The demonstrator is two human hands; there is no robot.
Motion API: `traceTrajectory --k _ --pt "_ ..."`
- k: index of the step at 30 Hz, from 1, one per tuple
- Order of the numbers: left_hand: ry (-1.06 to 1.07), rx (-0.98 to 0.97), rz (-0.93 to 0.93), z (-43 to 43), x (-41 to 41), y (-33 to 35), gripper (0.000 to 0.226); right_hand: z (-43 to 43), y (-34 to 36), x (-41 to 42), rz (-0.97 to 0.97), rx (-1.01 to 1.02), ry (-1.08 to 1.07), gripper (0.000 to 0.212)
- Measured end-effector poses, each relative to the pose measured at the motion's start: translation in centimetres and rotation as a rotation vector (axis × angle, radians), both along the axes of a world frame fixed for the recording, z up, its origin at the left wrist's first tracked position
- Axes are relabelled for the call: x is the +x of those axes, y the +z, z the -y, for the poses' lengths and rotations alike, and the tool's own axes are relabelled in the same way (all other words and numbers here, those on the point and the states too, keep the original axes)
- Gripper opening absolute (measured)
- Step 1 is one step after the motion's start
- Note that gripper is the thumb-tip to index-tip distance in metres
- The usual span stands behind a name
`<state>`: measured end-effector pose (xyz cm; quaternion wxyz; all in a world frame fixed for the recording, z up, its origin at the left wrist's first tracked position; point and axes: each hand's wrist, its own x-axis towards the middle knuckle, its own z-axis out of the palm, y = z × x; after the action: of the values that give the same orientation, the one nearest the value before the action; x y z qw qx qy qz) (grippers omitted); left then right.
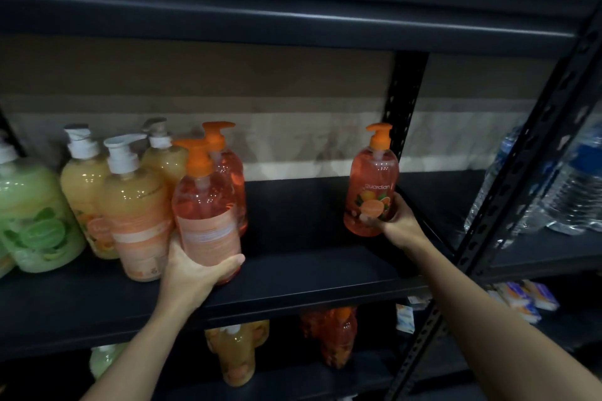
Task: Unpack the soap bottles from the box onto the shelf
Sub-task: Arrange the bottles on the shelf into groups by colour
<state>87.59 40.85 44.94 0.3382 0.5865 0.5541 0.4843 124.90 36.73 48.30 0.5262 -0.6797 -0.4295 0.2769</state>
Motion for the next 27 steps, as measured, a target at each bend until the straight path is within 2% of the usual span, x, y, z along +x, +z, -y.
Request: traceTrajectory --k 5,12,16,20,27 --pt "-0.005 0.002 0.008 0.1 0.2 -0.1 0.103 0.2 -0.3 0.2 -0.007 0.0 -0.006 0.082" --pt "-0.044 0.004 0.031 0.4 -0.1 0.0 0.1 -0.2 -1.0 0.2 -0.018 -0.007 -0.038 0.088" --pt "-0.076 -0.01 0.046 0.6 0.0 0.5 0.1 -0.4 -0.8 -0.3 -0.005 -0.038 -0.024 0.114" --pt "-0.108 -0.028 0.046 0.7 -0.2 0.6 0.104 -0.9 -1.1 -0.9 -0.001 -0.023 -0.085 0.104" --pt "-0.18 -0.062 0.044 0.8 -0.8 0.7 0.111 -0.9 -1.2 -0.9 0.022 0.006 -0.1 0.1"
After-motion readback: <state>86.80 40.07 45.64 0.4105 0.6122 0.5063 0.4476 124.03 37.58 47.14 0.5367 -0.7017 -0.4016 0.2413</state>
